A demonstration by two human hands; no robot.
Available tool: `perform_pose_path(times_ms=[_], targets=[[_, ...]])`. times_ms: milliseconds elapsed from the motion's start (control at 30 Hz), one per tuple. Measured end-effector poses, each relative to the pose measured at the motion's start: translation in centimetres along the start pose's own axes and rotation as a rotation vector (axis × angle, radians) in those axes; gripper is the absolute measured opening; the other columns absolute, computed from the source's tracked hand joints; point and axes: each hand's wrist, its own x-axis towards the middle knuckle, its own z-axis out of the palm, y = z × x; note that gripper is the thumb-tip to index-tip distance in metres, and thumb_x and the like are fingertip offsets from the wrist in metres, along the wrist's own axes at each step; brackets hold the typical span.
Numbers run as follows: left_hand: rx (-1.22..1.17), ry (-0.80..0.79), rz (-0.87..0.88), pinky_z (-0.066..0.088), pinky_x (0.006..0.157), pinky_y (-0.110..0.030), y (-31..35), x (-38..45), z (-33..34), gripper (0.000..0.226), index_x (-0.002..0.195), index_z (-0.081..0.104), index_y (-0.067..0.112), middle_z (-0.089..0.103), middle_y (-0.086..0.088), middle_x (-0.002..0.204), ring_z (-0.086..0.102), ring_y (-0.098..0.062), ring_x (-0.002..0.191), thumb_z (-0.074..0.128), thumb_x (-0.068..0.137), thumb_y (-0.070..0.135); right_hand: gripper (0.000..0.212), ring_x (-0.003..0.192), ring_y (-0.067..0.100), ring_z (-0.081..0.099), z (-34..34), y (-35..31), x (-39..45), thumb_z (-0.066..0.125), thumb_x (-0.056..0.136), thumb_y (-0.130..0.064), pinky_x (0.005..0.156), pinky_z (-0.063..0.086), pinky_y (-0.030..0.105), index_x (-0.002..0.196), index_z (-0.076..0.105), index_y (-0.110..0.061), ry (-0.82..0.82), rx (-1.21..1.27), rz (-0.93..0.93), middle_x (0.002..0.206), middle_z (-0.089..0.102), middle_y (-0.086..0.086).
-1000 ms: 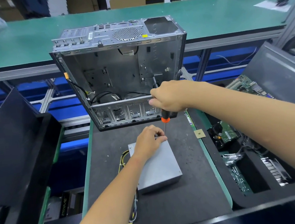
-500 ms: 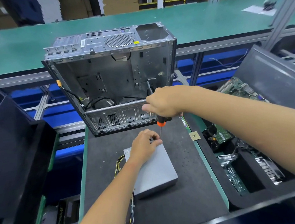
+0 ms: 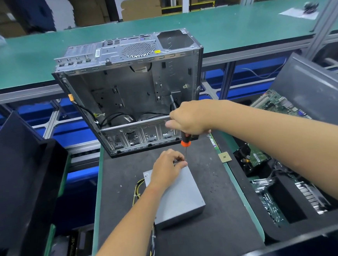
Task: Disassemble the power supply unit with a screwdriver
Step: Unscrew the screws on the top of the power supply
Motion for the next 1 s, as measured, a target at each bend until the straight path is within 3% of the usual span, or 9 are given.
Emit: perform_pose_path(times_ms=[133, 300, 367, 433, 533, 633, 800, 900, 1000], targets=[[-0.002, 0.006, -0.002, 0.031, 0.067, -0.019, 0.0, 0.0, 0.0, 0.006, 0.079, 0.064, 0.027, 0.059, 0.012, 0.089, 0.044, -0.003, 0.088, 0.070, 0.082, 0.029, 0.007, 0.070, 0.017, 0.051, -0.2, 0.4, -0.2, 0.053, 0.094, -0.022, 0.057, 0.037, 0.029, 0.094, 0.048, -0.017, -0.011, 0.147, -0.091, 0.077, 0.053, -0.005], [0.005, 0.000, 0.006, 0.031, 0.068, -0.023, 0.0, 0.0, 0.0, 0.007, 0.079, 0.064, 0.026, 0.061, 0.012, 0.091, 0.046, -0.005, 0.092, 0.070, 0.082, 0.028, 0.026, 0.064, 0.012, 0.048, -0.2, 0.3, -0.7, 0.070, 0.078, -0.014, 0.054, 0.038, 0.028, 0.092, 0.049, -0.020, -0.033, 0.269, -0.144, 0.072, 0.053, -0.008], [0.010, 0.003, 0.000, 0.030, 0.065, -0.020, 0.1, 0.0, 0.0, 0.006, 0.080, 0.064, 0.026, 0.059, 0.012, 0.089, 0.045, -0.004, 0.090, 0.069, 0.082, 0.029, 0.027, 0.068, 0.019, 0.060, 0.4, 0.1, -0.2, 0.063, 0.088, -0.037, 0.057, 0.045, 0.031, 0.092, 0.048, -0.015, 0.009, 0.225, -0.092, 0.074, 0.061, -0.003], [0.011, 0.002, -0.003, 0.029, 0.065, -0.016, 0.1, 0.0, 0.0, 0.006, 0.081, 0.065, 0.026, 0.057, 0.013, 0.086, 0.043, -0.003, 0.087, 0.069, 0.083, 0.029, 0.041, 0.066, 0.029, 0.066, 0.4, 0.0, 0.3, 0.038, 0.099, -0.049, 0.056, 0.047, 0.034, 0.086, 0.049, -0.011, -0.002, 0.131, 0.012, 0.075, 0.062, 0.007], [-0.003, -0.001, -0.012, 0.029, 0.065, -0.017, 0.1, 0.0, 0.0, 0.006, 0.080, 0.065, 0.027, 0.057, 0.014, 0.085, 0.042, -0.001, 0.087, 0.070, 0.082, 0.030, 0.036, 0.063, 0.024, 0.055, 0.0, 0.1, 0.7, 0.035, 0.105, -0.031, 0.051, 0.040, 0.032, 0.078, 0.049, -0.011, -0.009, -0.059, -0.028, 0.075, 0.060, 0.010], [-0.014, -0.008, -0.031, 0.031, 0.067, -0.022, 0.1, 0.0, -0.1, 0.007, 0.079, 0.064, 0.029, 0.059, 0.014, 0.088, 0.044, -0.001, 0.087, 0.070, 0.081, 0.031, 0.025, 0.067, 0.022, 0.056, -0.6, 0.5, 0.3, 0.051, 0.095, -0.026, 0.051, 0.037, 0.027, 0.092, 0.064, -0.005, -0.058, 0.042, -0.076, 0.083, 0.068, 0.010], [-0.022, -0.019, -0.050, 0.032, 0.069, -0.024, 0.2, 0.1, -0.2, 0.010, 0.077, 0.062, 0.033, 0.058, 0.015, 0.085, 0.046, -0.002, 0.087, 0.071, 0.081, 0.031, 0.016, 0.071, 0.008, 0.050, -0.9, 0.7, -0.6, 0.064, 0.080, -0.011, 0.053, 0.034, 0.020, 0.094, 0.058, -0.017, -0.061, 0.116, -0.109, 0.083, 0.054, -0.007], [-0.025, -0.017, -0.051, 0.031, 0.068, -0.023, 0.1, 0.1, -0.2, 0.013, 0.075, 0.061, 0.035, 0.056, 0.016, 0.082, 0.045, -0.001, 0.084, 0.072, 0.080, 0.031, 0.021, 0.069, 0.017, 0.062, -0.3, 0.6, -0.4, 0.051, 0.096, -0.033, 0.056, 0.042, 0.026, 0.088, 0.052, -0.014, -0.052, 0.141, -0.073, 0.078, 0.062, -0.001], [-0.024, -0.012, -0.047, 0.032, 0.066, -0.021, 0.3, -0.1, -0.3, 0.012, 0.074, 0.061, 0.036, 0.057, 0.016, 0.083, 0.047, -0.002, 0.083, 0.072, 0.080, 0.031, 0.026, 0.058, 0.015, 0.051, 0.0, 0.0, -0.2, 0.033, 0.106, -0.026, 0.048, 0.034, 0.029, 0.091, 0.048, -0.010, -0.029, -0.189, -0.046, 0.073, 0.050, 0.002]])
